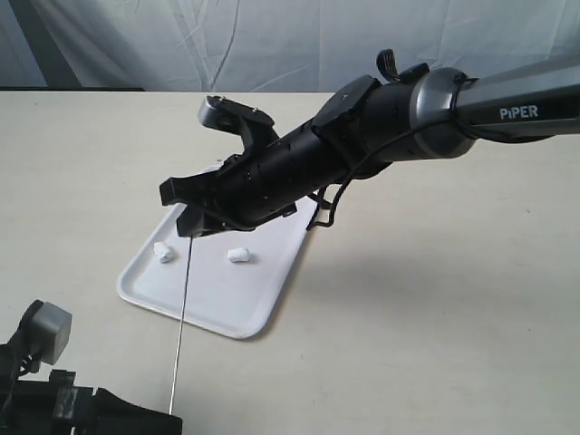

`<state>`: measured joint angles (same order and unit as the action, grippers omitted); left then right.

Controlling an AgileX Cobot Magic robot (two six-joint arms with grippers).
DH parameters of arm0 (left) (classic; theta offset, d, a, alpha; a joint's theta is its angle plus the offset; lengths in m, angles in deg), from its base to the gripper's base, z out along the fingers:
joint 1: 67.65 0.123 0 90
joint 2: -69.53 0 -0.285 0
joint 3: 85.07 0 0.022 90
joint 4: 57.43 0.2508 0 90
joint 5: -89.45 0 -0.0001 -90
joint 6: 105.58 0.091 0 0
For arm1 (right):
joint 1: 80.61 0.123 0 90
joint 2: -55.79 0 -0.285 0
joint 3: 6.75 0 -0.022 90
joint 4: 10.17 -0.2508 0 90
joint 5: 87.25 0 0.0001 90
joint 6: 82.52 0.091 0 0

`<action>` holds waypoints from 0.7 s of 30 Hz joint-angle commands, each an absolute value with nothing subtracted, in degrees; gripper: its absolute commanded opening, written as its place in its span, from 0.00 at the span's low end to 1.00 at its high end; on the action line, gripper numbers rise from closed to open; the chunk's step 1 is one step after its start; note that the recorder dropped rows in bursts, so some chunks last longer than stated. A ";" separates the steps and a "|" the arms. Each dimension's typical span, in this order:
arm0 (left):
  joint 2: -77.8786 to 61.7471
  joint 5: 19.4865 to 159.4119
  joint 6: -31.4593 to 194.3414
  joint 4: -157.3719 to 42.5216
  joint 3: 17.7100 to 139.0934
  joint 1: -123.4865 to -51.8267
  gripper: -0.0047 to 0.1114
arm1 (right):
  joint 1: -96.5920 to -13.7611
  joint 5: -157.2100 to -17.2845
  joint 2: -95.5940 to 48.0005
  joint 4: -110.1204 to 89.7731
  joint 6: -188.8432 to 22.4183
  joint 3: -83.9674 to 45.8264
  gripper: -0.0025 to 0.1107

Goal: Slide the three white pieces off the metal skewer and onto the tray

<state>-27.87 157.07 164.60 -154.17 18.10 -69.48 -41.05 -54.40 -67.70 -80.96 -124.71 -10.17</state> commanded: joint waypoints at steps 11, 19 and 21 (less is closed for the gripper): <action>-27.88 151.90 163.72 -155.94 18.47 -69.45 0.04 | -41.30 -62.50 -67.58 -74.43 -124.85 -9.97 0.45; -27.88 145.89 154.23 -155.39 28.25 -69.45 0.04 | -41.30 -61.79 -61.92 -67.51 -124.85 -9.97 0.49; -27.88 144.94 152.71 -155.39 31.11 -69.45 0.04 | -41.30 -60.70 -58.59 -63.74 -124.85 -9.97 0.49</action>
<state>-28.08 145.65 155.34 -155.15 27.74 -69.48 -41.05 -61.77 -63.10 -68.56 -124.71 -10.17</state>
